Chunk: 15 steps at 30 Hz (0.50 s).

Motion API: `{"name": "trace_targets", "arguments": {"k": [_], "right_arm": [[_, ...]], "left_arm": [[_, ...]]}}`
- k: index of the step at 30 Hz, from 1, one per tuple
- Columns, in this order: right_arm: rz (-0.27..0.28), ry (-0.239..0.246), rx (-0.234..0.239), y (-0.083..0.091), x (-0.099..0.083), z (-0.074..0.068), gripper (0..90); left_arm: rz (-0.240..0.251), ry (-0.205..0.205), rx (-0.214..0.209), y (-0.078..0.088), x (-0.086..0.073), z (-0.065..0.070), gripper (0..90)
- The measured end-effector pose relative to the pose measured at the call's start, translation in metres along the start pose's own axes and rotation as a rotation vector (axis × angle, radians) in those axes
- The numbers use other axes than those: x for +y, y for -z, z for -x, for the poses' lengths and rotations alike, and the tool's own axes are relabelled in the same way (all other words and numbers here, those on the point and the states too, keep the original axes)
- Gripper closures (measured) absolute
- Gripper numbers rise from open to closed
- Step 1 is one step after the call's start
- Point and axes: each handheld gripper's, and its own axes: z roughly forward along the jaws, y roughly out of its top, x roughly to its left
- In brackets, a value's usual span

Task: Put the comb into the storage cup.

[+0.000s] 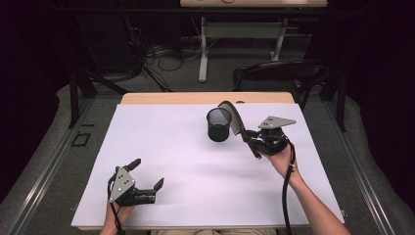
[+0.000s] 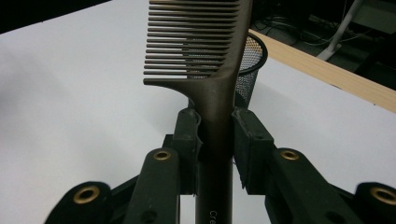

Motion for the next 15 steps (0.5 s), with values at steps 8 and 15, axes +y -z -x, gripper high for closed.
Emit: {"name": "trace_targets", "arguments": {"k": [8, 15], "right_arm": [[0.021, -0.002, -0.007, -0.002, 0.005, 0.001, 72.6], [0.032, -0.003, -0.008, -0.004, 0.011, 0.002, 72.6]], "left_arm": [[-0.002, 0.002, -0.001, 0.0, 0.0, 0.0, 0.2], [-0.001, 0.001, -0.001, 0.0, 0.0, 0.0, 0.2]]}}
